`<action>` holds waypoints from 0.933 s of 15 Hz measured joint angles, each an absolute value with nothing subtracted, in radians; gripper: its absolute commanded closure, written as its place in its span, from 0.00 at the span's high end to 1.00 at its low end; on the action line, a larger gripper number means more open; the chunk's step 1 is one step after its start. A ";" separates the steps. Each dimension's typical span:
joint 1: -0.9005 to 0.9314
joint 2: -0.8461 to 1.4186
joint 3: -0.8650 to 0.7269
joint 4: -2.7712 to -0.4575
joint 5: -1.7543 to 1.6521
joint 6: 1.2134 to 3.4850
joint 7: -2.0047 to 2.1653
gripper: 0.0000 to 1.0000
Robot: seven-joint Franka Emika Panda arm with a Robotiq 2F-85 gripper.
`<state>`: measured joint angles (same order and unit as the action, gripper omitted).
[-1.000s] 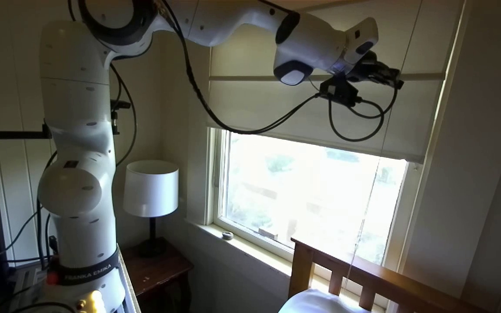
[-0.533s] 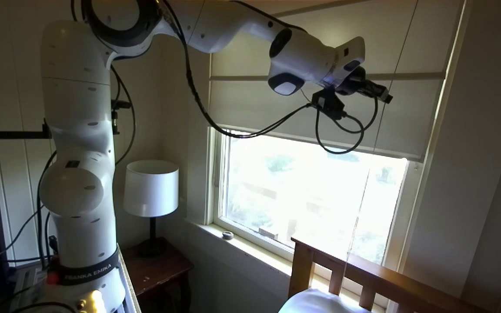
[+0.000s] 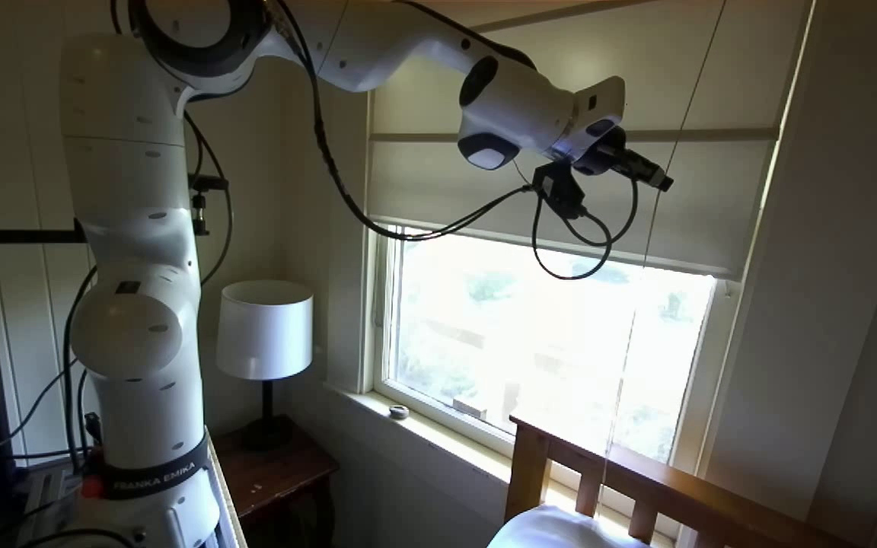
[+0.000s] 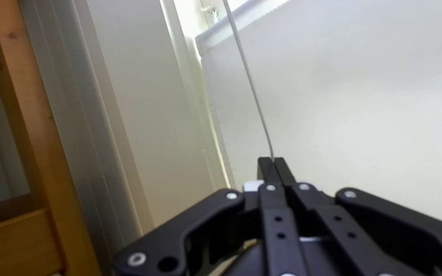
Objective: Open the curtains slightly
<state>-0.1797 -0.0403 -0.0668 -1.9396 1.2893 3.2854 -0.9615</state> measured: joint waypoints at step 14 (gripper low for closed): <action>-0.183 0.029 -0.097 -2.199 1.242 3.348 -0.861 1.00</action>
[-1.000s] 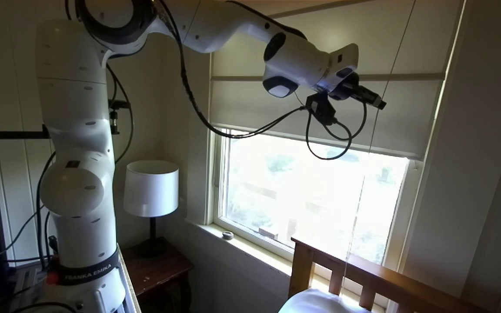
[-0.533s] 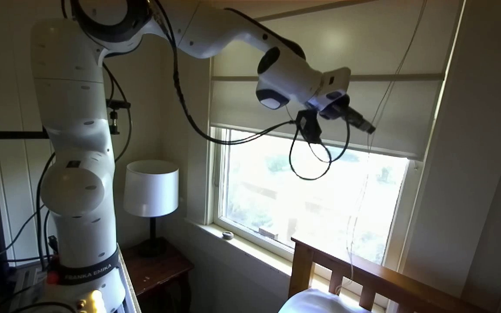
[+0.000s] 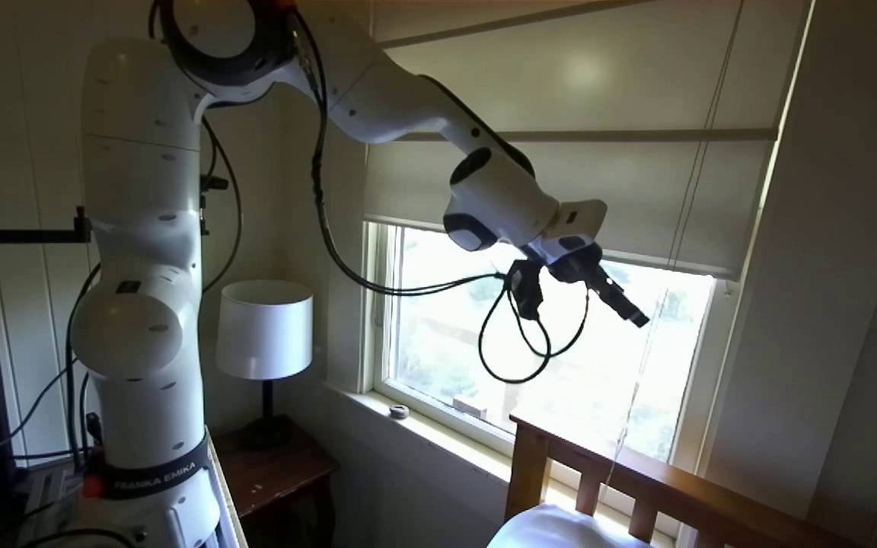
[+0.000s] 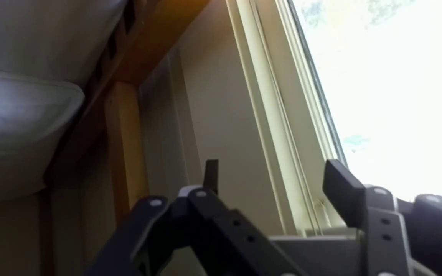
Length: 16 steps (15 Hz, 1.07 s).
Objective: Open the curtains slightly
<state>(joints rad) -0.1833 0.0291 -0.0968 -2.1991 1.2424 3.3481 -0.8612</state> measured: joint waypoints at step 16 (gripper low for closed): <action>0.277 -0.388 -0.249 -2.169 1.191 3.091 -0.876 1.00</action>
